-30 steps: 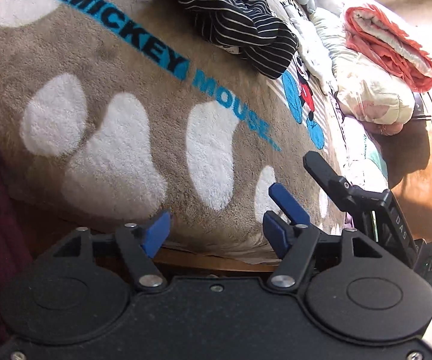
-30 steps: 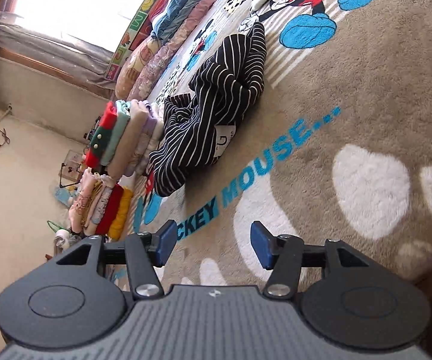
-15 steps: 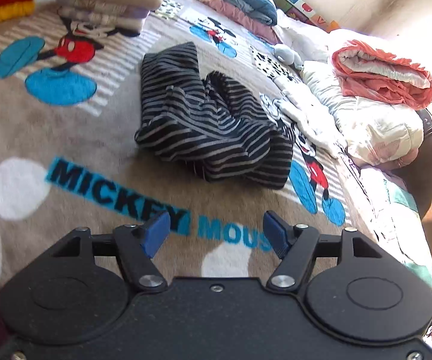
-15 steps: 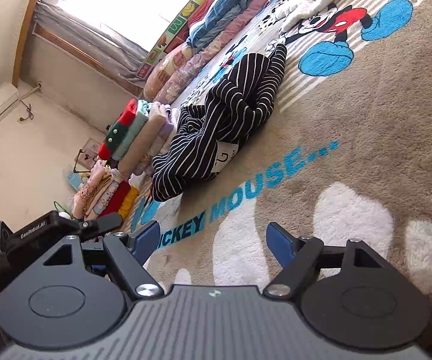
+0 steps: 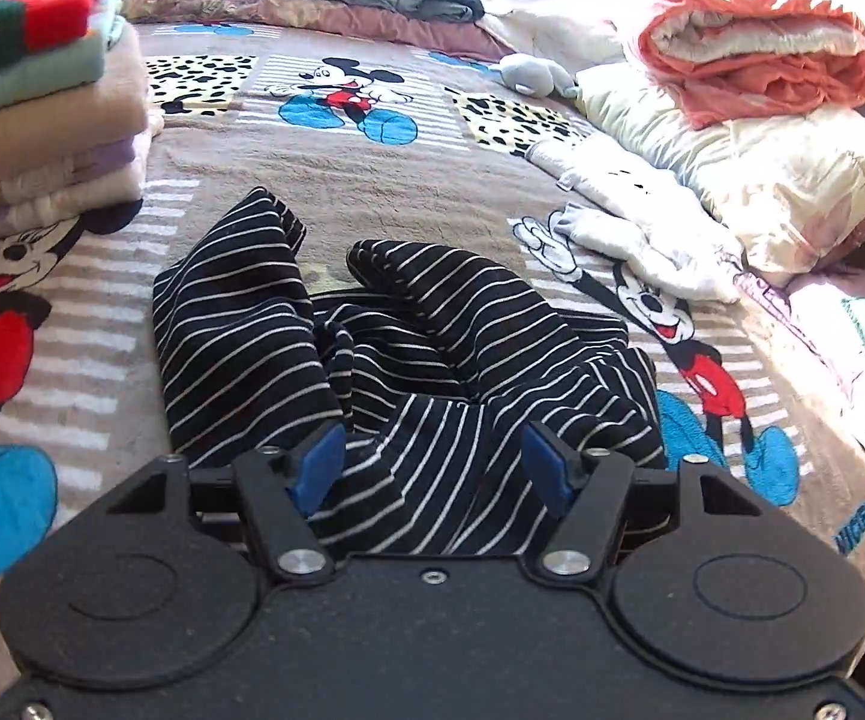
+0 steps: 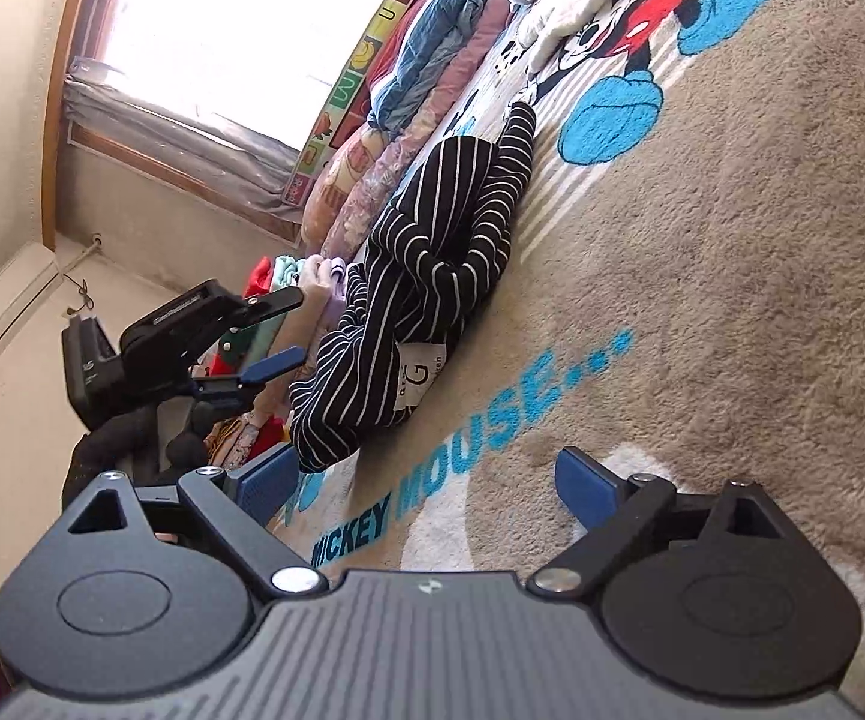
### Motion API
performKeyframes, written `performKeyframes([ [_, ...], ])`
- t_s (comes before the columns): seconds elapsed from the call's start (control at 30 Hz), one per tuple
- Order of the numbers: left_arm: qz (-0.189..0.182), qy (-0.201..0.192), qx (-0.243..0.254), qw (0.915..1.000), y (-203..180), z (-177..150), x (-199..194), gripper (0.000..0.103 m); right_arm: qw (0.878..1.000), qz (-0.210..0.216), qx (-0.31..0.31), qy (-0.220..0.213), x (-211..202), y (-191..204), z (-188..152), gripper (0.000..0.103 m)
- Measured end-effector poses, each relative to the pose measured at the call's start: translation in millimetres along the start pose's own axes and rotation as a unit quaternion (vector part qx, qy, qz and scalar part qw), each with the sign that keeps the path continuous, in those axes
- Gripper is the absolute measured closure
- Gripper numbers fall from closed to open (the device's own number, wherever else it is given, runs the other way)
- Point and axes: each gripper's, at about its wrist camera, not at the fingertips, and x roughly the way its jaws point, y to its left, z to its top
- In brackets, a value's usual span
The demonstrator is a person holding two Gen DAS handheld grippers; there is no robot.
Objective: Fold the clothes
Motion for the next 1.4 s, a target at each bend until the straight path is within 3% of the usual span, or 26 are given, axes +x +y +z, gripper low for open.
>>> performKeyframes([
  [0.13, 0.021, 0.053, 0.016, 0.9982, 6, 11, 41, 0.048, 1.000, 0.010, 0.003, 0.002, 4, -2, 2, 0.010],
  [0.3, 0.011, 0.104, 0.036, 0.9938, 9, 7, 63, 0.049, 1.000, 0.016, 0.009, -0.001, 3, -4, 3, 0.010],
  [0.33, 0.010, 0.108, 0.036, 0.9935, 8, 6, 64, 0.059, 1.000, 0.018, 0.010, -0.002, 2, -4, 3, 0.010],
  [0.37, 0.010, 0.112, 0.035, 0.9931, 8, 5, 64, 0.079, 1.000, 0.019, 0.011, -0.003, 2, -4, 3, 0.010],
  [0.43, 0.003, 0.113, 0.040, 0.9927, 4, 2, 60, 0.100, 1.000, 0.022, 0.014, -0.006, 1, -4, 3, 0.010],
  [0.47, -0.003, 0.111, 0.045, 0.9928, 1, -1, 56, 0.102, 1.000, 0.024, 0.016, -0.008, 0, -4, 3, 0.010],
  [0.7, -0.033, 0.045, 0.115, 0.9918, -35, -28, -7, 0.102, 0.999, 0.021, 0.014, -0.024, -7, -2, 0, 0.010],
  [0.87, -0.064, 0.024, 0.145, 0.9871, -55, -61, -46, 0.102, 0.999, 0.018, 0.011, -0.036, -12, -1, -2, 0.010],
  [1.2, -0.071, 0.032, 0.200, 0.9767, -84, -146, -65, 0.103, 0.998, -0.007, -0.006, -0.066, -36, 4, -6, 0.010],
  [1.4, -0.085, 0.057, 0.174, 0.9794, -86, -183, -61, 0.103, 0.996, -0.049, -0.022, -0.066, -47, 10, -15, 0.010],
])
